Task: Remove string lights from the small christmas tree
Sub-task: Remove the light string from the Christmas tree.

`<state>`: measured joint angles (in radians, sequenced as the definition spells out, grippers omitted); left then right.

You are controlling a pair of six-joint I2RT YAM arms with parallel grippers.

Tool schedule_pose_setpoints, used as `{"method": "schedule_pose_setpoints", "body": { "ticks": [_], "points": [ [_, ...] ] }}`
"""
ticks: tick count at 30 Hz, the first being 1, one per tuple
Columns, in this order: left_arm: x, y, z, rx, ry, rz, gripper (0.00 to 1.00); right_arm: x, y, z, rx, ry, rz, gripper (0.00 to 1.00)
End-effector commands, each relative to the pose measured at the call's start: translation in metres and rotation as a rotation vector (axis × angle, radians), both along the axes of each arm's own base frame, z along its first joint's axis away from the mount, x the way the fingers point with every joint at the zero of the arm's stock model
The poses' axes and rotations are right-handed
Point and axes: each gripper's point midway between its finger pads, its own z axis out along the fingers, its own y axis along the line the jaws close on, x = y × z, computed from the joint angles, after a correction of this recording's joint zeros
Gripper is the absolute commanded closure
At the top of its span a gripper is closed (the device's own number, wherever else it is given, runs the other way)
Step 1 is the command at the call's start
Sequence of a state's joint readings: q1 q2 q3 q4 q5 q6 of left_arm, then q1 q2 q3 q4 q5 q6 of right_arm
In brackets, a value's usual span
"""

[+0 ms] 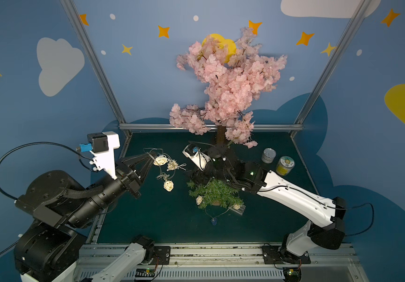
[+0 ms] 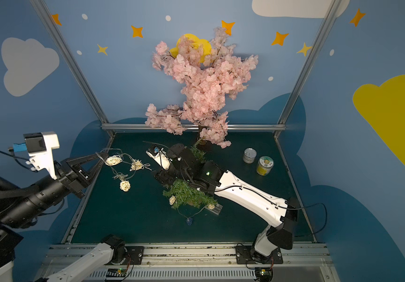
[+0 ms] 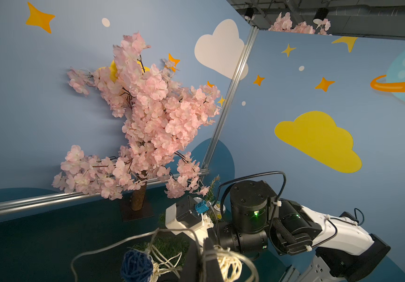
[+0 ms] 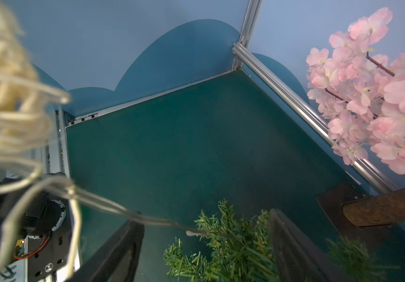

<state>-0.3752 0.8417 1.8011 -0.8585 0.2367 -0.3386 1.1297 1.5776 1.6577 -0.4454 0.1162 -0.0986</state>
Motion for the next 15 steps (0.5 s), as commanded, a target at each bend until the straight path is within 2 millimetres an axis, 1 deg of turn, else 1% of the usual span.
{"method": "schedule_pose_setpoints", "body": {
  "ticks": [1, 3, 5, 6, 11, 12, 15],
  "points": [
    [-0.003, 0.0, 0.008, -0.017, -0.037, -0.003, 0.95, 0.004, 0.006, 0.02, 0.086, -0.049, -0.01, 0.41],
    [-0.001, 0.0, 0.007, -0.013, -0.033, -0.002, 0.95, 0.001, 0.009, 0.023, 0.109, -0.046, 0.007, 0.56],
    [0.0, 0.0, 0.005, -0.008, -0.03, -0.003, 0.95, -0.005, 0.013, 0.025, 0.138, -0.04, 0.042, 0.68],
    [0.005, 0.004, 0.003, -0.004, -0.028, 0.031, 0.94, -0.007, 0.014, 0.026, 0.152, -0.037, 0.058, 0.74],
    [0.018, 0.01, -0.01, 0.036, -0.014, 0.097, 0.94, -0.023, 0.021, 0.03, 0.204, -0.017, 0.144, 0.97],
    [0.022, 0.012, -0.013, 0.045, -0.009, 0.118, 0.93, -0.026, 0.022, 0.033, 0.215, -0.011, 0.163, 1.0],
    [0.036, 0.021, -0.027, 0.082, 0.011, 0.192, 0.93, -0.04, 0.023, 0.04, 0.263, 0.012, 0.225, 1.0]
  ]
}}
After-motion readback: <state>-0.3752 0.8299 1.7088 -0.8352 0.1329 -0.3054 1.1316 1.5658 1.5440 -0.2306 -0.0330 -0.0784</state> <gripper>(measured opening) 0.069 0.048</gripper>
